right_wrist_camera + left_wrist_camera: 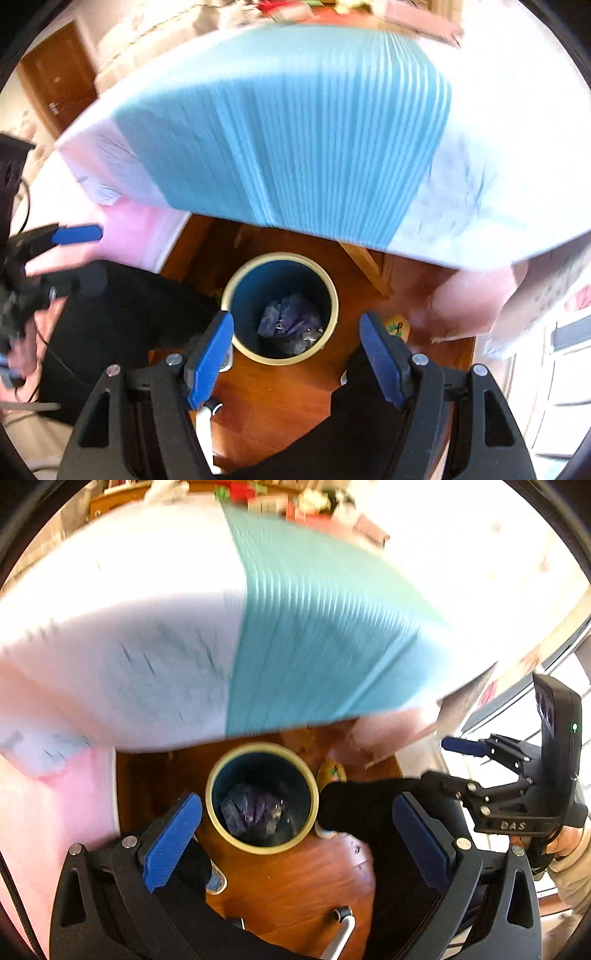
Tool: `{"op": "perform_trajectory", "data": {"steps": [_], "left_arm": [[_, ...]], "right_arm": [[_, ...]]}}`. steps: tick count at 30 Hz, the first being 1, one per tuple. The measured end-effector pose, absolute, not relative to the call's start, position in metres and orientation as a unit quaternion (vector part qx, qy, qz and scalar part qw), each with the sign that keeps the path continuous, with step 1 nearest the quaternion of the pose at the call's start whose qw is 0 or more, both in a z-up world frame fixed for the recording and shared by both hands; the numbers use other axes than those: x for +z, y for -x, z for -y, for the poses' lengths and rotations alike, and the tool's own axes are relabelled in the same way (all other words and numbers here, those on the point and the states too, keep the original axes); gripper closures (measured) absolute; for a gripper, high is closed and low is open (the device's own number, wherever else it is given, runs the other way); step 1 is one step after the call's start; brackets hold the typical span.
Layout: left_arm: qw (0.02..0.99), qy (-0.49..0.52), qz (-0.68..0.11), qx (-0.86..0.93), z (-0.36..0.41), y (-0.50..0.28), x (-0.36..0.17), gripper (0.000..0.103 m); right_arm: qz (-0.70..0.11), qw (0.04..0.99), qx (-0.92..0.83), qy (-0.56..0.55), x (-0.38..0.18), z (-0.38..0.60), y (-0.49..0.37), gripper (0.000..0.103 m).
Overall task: Collect trash
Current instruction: 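Raise both tools from the bin back toward the table, then grasp the B.Duck juice box with the right gripper while the left gripper grasps the beige paper cone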
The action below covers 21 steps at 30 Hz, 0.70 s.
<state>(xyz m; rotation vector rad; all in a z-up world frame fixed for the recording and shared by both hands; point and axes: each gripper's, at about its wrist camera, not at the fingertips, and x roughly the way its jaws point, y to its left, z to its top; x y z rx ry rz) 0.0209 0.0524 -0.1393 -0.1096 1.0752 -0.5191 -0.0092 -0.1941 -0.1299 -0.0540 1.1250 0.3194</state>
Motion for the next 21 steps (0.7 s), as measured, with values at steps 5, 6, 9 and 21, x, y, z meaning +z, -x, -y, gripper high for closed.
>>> {"op": "perform_trajectory", "data": {"steps": [5,6,9,21], "left_arm": [[0.847,0.038,-0.462,-0.259,-0.059,-0.031,-0.073,0.001],[0.853,0.033,-0.452,-0.26,-0.06,-0.035,-0.059,0.001],[0.863,0.017,-0.435,-0.255,-0.058,-0.049,-0.024,0.001],[0.901,-0.042,-0.387,-0.19,-0.037,-0.135,0.037,0.001]], "right_arm": [[-0.507,0.842,0.184,0.006,-0.068,0.198,0.001,0.031],[-0.498,0.846,0.188,0.003,-0.057,0.198,-0.001,0.031],[-0.46,0.867,0.193,-0.001,-0.023,0.201,-0.013,0.032],[-0.417,0.893,0.134,-0.101,0.024,0.241,-0.118,0.032]]}}
